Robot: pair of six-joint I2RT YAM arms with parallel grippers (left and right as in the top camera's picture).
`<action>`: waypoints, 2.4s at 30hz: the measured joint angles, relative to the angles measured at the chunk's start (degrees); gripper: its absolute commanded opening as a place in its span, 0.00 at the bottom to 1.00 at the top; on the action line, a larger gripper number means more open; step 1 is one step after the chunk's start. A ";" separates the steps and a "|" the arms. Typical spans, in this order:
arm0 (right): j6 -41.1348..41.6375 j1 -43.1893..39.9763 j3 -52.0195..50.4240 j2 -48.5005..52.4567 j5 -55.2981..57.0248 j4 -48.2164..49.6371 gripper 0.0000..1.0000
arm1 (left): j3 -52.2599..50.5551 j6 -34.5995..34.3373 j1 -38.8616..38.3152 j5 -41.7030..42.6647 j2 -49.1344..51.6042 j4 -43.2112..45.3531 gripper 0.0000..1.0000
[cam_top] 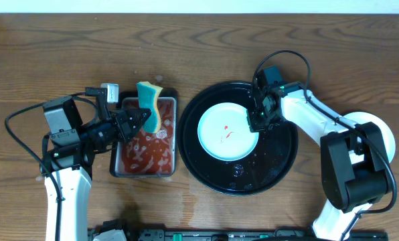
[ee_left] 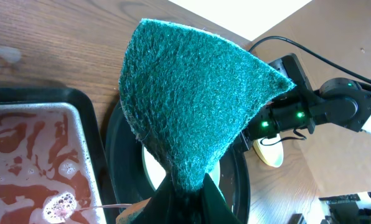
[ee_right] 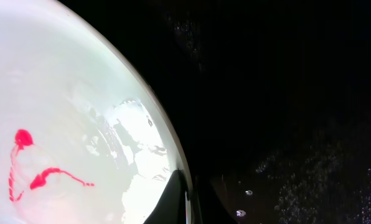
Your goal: Clean dirty plates on tray and stack at the side
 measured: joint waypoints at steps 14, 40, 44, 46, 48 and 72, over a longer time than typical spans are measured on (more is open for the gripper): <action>0.00 0.00 0.00 0.00 0.02 0.00 0.01 | 0.00 0.00 0.00 0.15 0.00 0.02 0.07; 0.00 0.02 0.00 -0.02 0.09 -0.13 0.01 | 1.88 -18.71 -20.11 -52.04 15.32 -11.98 0.07; 0.00 0.02 0.00 -0.02 0.09 -0.13 0.01 | 9.92 -19.19 -23.96 -56.74 17.59 -18.27 0.07; 0.00 0.02 0.00 -0.02 0.11 -0.13 0.01 | 14.82 -19.17 -26.29 -57.68 17.99 -19.87 0.07; 0.00 0.02 0.00 -0.02 0.11 -0.13 0.01 | 17.99 -19.17 -29.09 -57.92 18.01 -19.69 0.07; 0.00 0.02 0.00 -0.02 0.15 -0.48 0.01 | 19.50 -31.95 -55.67 -51.71 35.65 0.42 0.07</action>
